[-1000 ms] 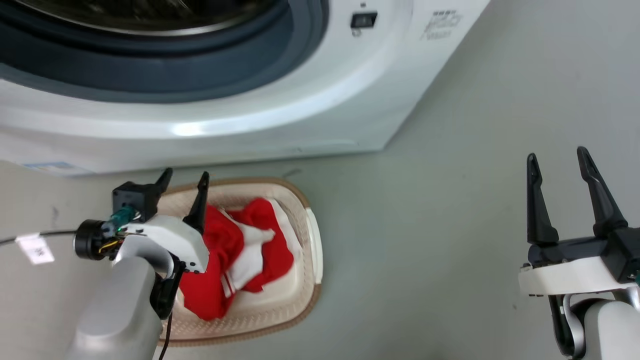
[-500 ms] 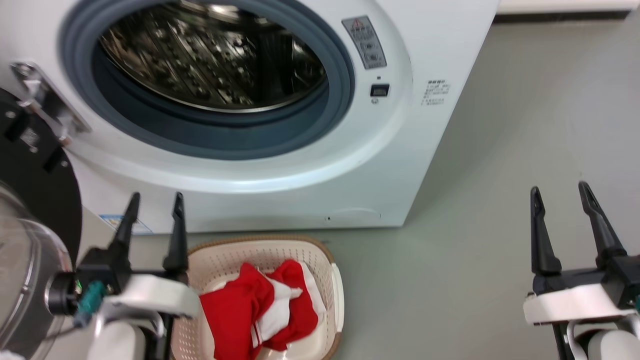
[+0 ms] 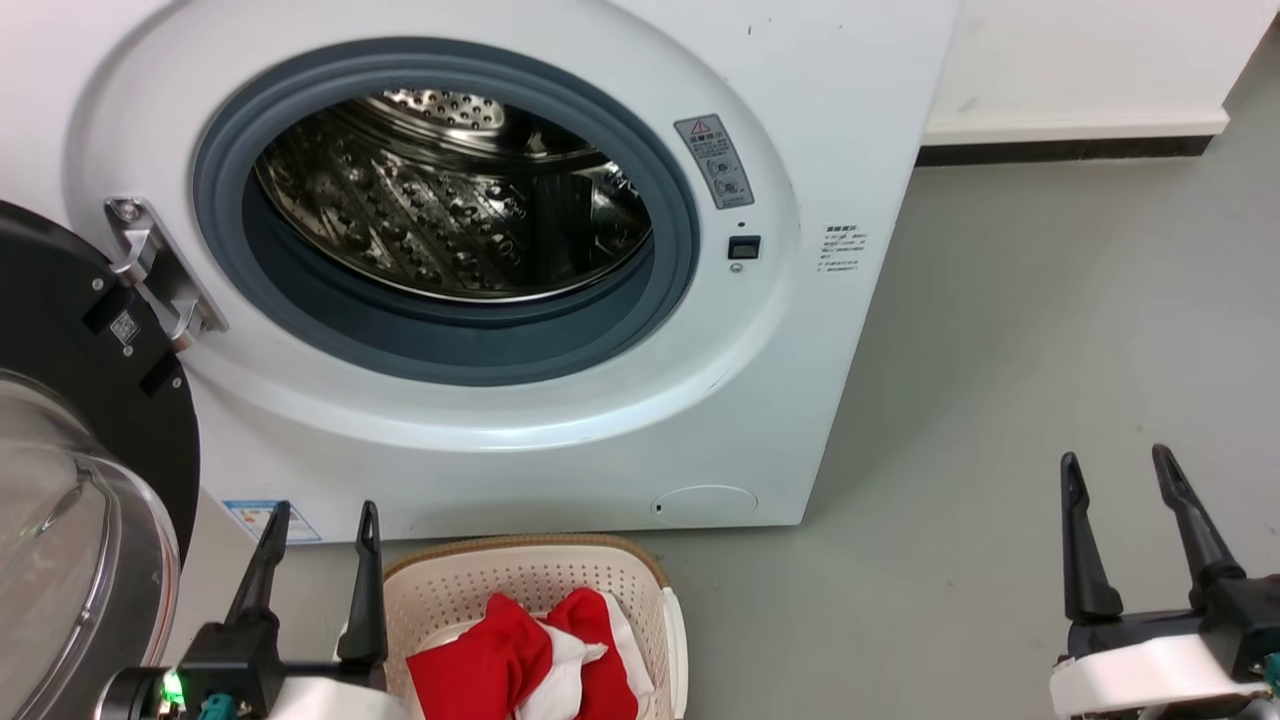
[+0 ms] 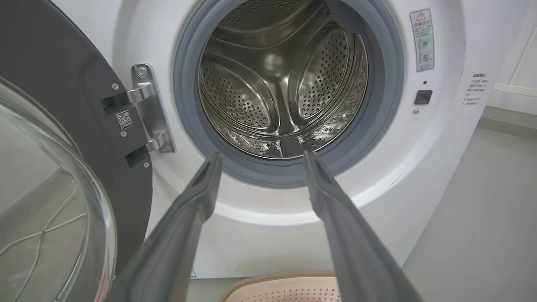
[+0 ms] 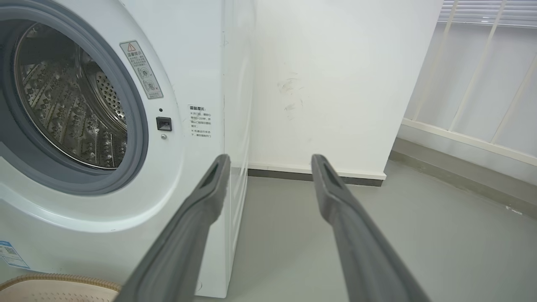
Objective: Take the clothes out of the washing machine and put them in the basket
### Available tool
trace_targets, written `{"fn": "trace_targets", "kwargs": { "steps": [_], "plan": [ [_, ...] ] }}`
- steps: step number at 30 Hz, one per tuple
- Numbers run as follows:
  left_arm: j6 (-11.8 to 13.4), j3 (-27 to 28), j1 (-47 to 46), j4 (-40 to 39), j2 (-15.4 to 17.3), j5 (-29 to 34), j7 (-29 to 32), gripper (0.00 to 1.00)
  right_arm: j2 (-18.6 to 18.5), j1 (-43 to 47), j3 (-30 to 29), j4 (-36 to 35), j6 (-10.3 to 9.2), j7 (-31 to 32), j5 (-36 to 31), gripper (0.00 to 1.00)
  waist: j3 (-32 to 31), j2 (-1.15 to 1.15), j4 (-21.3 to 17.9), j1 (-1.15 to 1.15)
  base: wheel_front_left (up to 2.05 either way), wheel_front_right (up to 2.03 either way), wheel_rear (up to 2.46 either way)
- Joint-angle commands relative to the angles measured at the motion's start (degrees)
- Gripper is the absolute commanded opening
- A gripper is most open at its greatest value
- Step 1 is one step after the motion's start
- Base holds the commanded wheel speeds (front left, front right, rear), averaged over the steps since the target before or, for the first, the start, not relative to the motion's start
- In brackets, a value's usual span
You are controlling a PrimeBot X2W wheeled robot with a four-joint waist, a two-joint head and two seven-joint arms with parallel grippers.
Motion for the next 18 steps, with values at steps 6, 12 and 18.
{"fn": "trace_targets", "kwargs": {
  "steps": [6, 12, 18],
  "plan": [
    [0.3, 0.2, 2.5, 0.5, -1.2, 1.5, -0.1, 1.0, 0.0, 1.5, 0.6, 0.7, -0.06, -0.1, 1.1, 1.0, -1.9, 0.0, -0.7, 0.02, 0.0, 0.0, 0.0],
    [0.2, 0.2, 3.2, 0.6, -1.8, 2.2, -0.1, 1.0, 0.0, 1.8, 0.9, 1.0, -0.05, -0.1, 1.4, 1.0, -2.8, 0.0, -0.6, 0.02, 0.0, 0.0, 0.0],
    [-0.1, 0.2, 2.8, 0.9, -2.3, 2.5, -0.1, 1.0, 0.0, 1.6, 0.7, 1.1, -0.05, -0.1, 1.5, 1.0, -3.1, 0.0, -0.5, 0.02, 0.0, 0.0, 0.0]
  ]
}}
